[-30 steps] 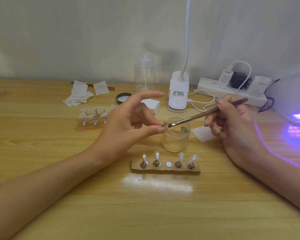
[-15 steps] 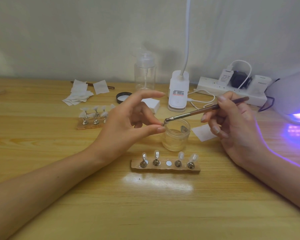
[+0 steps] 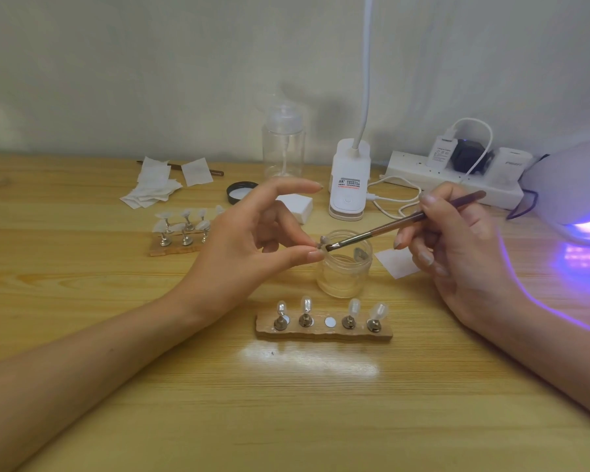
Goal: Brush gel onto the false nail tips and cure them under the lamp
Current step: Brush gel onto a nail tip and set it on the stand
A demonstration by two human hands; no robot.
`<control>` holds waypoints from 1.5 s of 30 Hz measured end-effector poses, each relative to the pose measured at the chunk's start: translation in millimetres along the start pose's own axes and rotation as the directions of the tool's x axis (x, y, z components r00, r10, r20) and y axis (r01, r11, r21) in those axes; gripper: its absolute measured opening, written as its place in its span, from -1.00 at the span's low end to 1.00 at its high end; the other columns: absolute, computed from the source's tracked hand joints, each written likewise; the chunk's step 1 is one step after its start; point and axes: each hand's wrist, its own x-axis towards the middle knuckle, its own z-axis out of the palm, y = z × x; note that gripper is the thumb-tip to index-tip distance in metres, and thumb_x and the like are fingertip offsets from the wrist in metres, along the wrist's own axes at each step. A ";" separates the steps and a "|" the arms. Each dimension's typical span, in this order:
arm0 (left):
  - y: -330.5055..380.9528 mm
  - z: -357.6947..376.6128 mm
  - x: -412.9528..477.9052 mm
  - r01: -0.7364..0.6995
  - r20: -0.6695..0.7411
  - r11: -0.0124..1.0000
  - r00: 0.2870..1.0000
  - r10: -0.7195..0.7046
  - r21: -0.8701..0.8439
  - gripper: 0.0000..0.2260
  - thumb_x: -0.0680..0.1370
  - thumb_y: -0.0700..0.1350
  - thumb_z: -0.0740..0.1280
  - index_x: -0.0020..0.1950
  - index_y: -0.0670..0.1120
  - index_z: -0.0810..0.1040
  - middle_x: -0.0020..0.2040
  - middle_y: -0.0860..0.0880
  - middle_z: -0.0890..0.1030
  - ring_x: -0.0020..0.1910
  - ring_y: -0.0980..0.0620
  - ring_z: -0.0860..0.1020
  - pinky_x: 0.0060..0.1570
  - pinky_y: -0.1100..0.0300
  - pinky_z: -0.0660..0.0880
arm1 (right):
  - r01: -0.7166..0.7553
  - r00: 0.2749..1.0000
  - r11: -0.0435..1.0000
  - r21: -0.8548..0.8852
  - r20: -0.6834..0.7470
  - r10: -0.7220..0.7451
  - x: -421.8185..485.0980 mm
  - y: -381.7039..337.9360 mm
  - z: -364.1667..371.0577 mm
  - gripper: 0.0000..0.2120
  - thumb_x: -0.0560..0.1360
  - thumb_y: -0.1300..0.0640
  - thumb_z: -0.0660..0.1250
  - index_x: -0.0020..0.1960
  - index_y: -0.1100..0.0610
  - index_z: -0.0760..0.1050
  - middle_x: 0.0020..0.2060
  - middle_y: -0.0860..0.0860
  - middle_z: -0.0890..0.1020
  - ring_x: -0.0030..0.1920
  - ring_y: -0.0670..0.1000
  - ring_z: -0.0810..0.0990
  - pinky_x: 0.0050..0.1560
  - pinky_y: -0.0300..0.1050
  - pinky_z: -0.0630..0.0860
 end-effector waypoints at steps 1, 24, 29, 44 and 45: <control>-0.4 -0.1 0.1 -0.001 0.001 1.000 1.000 0.001 0.000 -0.46 0.41 -0.09 0.54 0.37 0.02 0.50 -0.22 0.01 0.66 -0.10 0.00 0.69 -0.05 -0.37 0.52 | -0.007 1.000 1.000 -0.007 -0.019 0.007 0.0 0.0 -0.4 -0.76 0.63 0.13 0.21 -0.21 0.05 0.31 -0.45 0.11 0.61 -0.63 -0.09 0.31 -0.64 -0.35 0.18; -5.9 -0.9 0.8 -0.076 -0.001 0.995 0.997 0.076 0.065 -0.52 0.47 -0.15 0.50 0.36 0.03 0.49 -0.20 0.08 0.67 -0.15 0.13 0.65 -0.31 -0.09 0.38 | 0.017 0.999 0.999 -0.041 -0.043 -0.019 0.3 0.3 -1.7 -0.70 0.64 0.08 0.22 -0.27 -0.02 0.36 -0.42 0.08 0.62 -0.59 -0.06 0.32 -0.55 -0.25 0.12; -5.4 -0.2 0.0 -0.080 -0.003 0.993 0.997 0.081 0.081 -0.53 0.50 -0.20 0.49 0.37 0.04 0.49 -0.19 0.05 0.67 -0.12 0.09 0.65 -0.29 -0.10 0.36 | 0.069 0.998 0.998 0.001 -0.005 -0.069 0.8 -1.4 0.0 -0.73 0.57 0.04 0.23 -0.32 -0.07 0.42 -0.42 0.08 0.63 -0.60 -0.07 0.30 -0.50 -0.14 0.09; -2.5 1.3 0.4 -0.109 -0.014 0.985 0.994 0.112 0.132 -0.43 0.51 -0.13 0.47 0.47 0.12 0.37 -0.16 0.11 0.67 -0.06 0.02 0.66 -0.27 -0.14 0.35 | 0.075 0.997 0.997 -0.037 0.004 -0.075 1.6 0.8 -2.3 -0.78 0.57 0.03 0.24 -0.25 0.00 0.37 -0.44 0.09 0.61 -0.61 -0.08 0.29 -0.54 -0.31 0.25; -2.6 1.4 0.3 -0.109 -0.015 0.985 0.994 0.112 0.133 -0.43 0.51 -0.12 0.47 0.47 0.11 0.37 -0.16 0.12 0.67 -0.06 0.02 0.66 -0.27 -0.14 0.35 | 0.073 0.997 0.997 -0.033 -0.006 -0.073 1.9 0.7 -3.1 -0.77 0.58 0.04 0.24 -0.25 0.00 0.37 -0.44 0.08 0.61 -0.61 -0.08 0.29 -0.54 -0.31 0.25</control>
